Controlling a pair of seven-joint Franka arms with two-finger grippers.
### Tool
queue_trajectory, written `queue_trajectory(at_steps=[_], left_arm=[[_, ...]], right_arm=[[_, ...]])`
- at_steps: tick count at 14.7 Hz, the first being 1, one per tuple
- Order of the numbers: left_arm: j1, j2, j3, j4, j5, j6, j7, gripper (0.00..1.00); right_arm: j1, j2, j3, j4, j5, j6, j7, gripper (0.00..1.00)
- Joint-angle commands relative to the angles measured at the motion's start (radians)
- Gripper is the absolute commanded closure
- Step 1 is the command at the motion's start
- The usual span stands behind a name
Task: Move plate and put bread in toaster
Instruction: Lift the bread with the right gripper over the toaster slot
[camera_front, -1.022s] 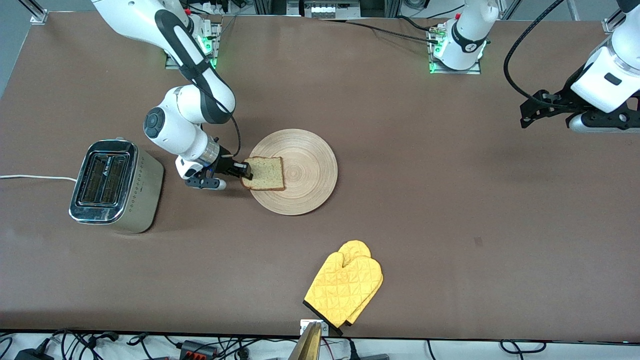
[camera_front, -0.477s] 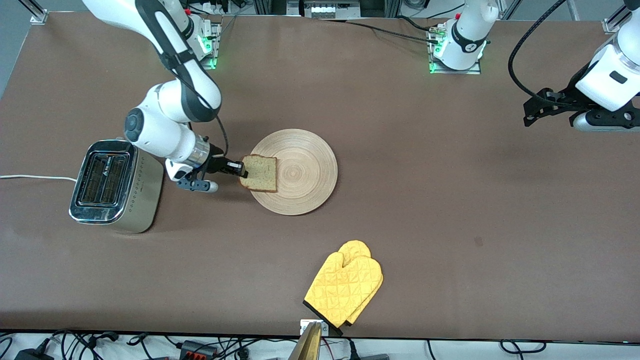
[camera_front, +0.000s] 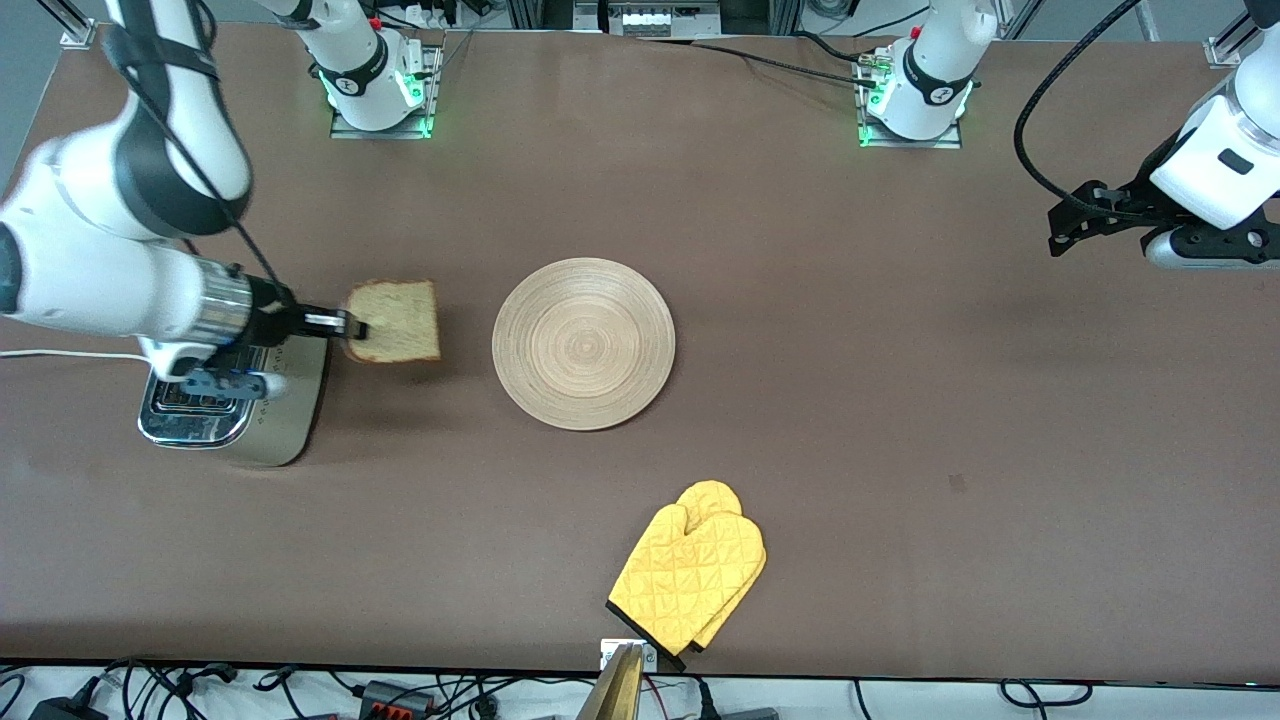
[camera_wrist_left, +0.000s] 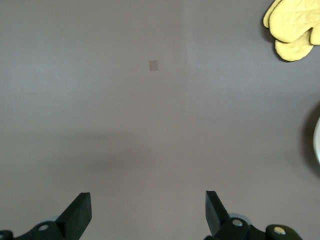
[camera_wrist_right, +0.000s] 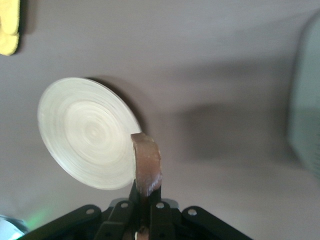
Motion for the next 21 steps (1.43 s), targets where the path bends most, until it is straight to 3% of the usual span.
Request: queue_trajectory(at_steps=[1,6,12,21], left_arm=[[-0.009,0.016,-0.009,0.034,0.032,-0.018,0.022,0.0],[-0.012,0.017,-0.008,0.033,0.021,-0.02,0.02,0.0],[-0.003,0.026,-0.006,0.034,0.018,-0.017,0.022,0.0],[-0.007,0.034,-0.006,0.036,0.018,-0.014,0.054,0.0]], right_arm=[[-0.016,0.064,-0.013,0.194,-0.129,-0.176,0.0,1.0],[-0.043,0.066,-0.015,0.268,-0.391,-0.207,-0.197,1.0],[-0.054,0.12,-0.015,0.314,-0.609,-0.195,-0.337,1.0],[-0.065,0.21,-0.013,0.314,-0.631,-0.141,-0.259,1.0]])
